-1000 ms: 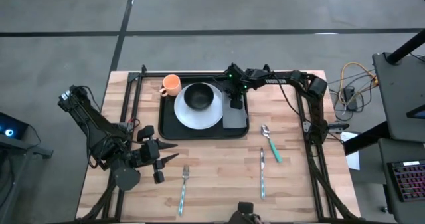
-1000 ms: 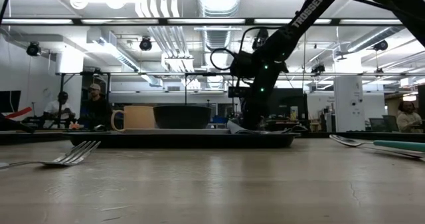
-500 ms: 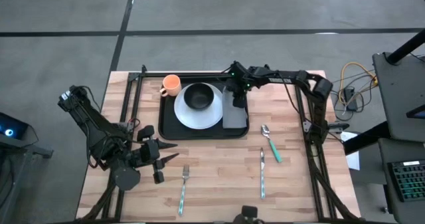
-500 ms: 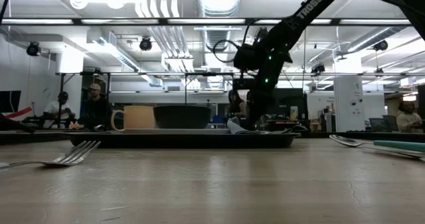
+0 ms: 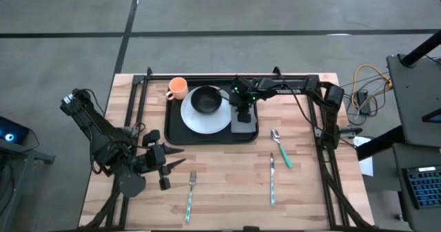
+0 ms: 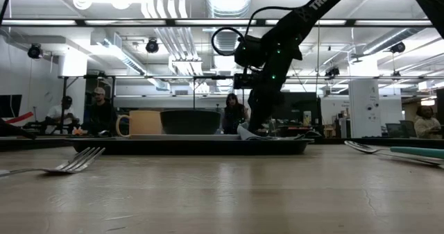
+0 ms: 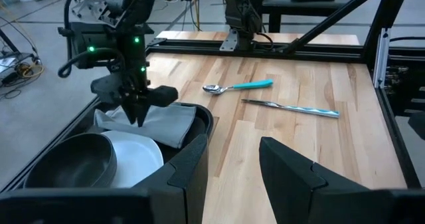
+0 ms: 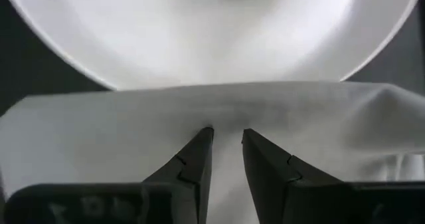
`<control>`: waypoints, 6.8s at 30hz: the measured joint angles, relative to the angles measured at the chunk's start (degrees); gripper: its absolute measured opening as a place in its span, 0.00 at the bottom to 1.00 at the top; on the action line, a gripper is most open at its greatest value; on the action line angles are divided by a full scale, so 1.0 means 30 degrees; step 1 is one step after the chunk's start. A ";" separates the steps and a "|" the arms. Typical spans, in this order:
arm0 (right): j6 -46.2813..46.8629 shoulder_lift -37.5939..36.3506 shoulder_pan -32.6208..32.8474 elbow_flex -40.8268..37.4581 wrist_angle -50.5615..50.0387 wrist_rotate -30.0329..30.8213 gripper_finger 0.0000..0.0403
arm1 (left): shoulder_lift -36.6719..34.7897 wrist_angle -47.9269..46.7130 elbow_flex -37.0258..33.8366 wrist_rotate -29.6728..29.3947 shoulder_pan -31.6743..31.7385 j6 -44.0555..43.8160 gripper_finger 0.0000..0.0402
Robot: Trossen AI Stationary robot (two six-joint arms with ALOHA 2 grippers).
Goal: Set up tray
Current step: Put the napkin to the right of the plate on the serving tray, then put the fork on top of the napkin on the serving tray
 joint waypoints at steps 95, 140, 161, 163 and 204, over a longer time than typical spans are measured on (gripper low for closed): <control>-0.1189 0.2794 -0.2755 0.0869 0.3829 -0.0476 0.17 | 0.0015 0.0002 0.0000 0.0124 -0.0036 -0.0095 0.29; 1.0581 -0.8641 1.1838 -0.2100 -0.4174 0.9606 0.17 | 0.6963 0.0115 -0.1088 0.2216 -0.0773 -1.6461 0.14; 1.4157 -1.2221 1.8873 -0.6262 0.1134 0.6898 0.35 | 0.7665 0.6018 -0.3618 0.7132 -0.3155 -2.3045 0.53; 1.4155 -1.2108 1.9318 -0.5965 0.1277 0.7006 0.34 | 0.7701 0.7623 -0.4483 0.7245 -0.3155 -2.4409 0.53; 1.3433 -1.2132 2.0504 -0.5404 0.1323 0.7045 0.25 | 1.6382 -0.0120 0.3320 1.1123 -0.2373 -3.0390 0.53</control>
